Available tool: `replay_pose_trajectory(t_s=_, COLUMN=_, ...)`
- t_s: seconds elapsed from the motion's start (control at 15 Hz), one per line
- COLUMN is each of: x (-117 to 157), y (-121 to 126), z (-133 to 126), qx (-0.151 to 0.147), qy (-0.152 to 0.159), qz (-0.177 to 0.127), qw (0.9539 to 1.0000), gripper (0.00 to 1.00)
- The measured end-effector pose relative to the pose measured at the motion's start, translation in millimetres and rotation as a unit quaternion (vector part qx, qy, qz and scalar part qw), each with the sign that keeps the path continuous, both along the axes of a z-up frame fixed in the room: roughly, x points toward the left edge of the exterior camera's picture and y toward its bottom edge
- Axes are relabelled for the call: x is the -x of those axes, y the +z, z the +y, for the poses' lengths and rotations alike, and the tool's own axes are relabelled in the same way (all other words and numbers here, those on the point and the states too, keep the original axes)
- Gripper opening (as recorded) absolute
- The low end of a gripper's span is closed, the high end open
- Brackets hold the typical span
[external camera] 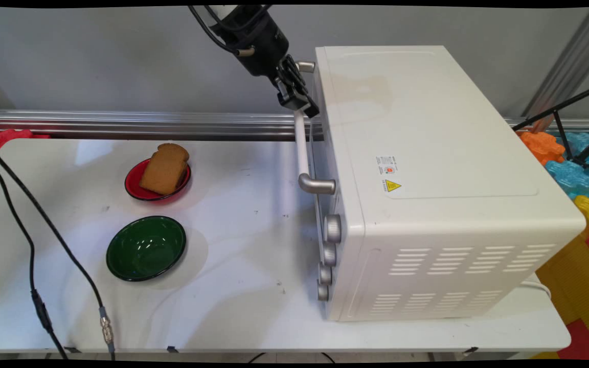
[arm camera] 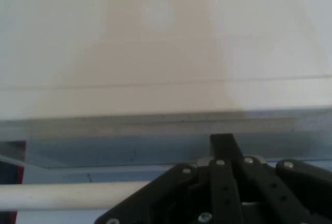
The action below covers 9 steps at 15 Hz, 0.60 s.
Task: Open the oven
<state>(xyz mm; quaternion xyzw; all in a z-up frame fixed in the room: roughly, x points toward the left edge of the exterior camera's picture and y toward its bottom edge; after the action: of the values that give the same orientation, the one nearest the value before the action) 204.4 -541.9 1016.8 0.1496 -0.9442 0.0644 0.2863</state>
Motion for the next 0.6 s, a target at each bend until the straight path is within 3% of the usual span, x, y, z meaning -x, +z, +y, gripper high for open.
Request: replay_pose_trajectory(t_s=0.6, x=-5.6, y=-10.2, z=-0.9, qx=-0.003, qy=0.008, qz=-0.011, qw=0.9999, gripper=0.0)
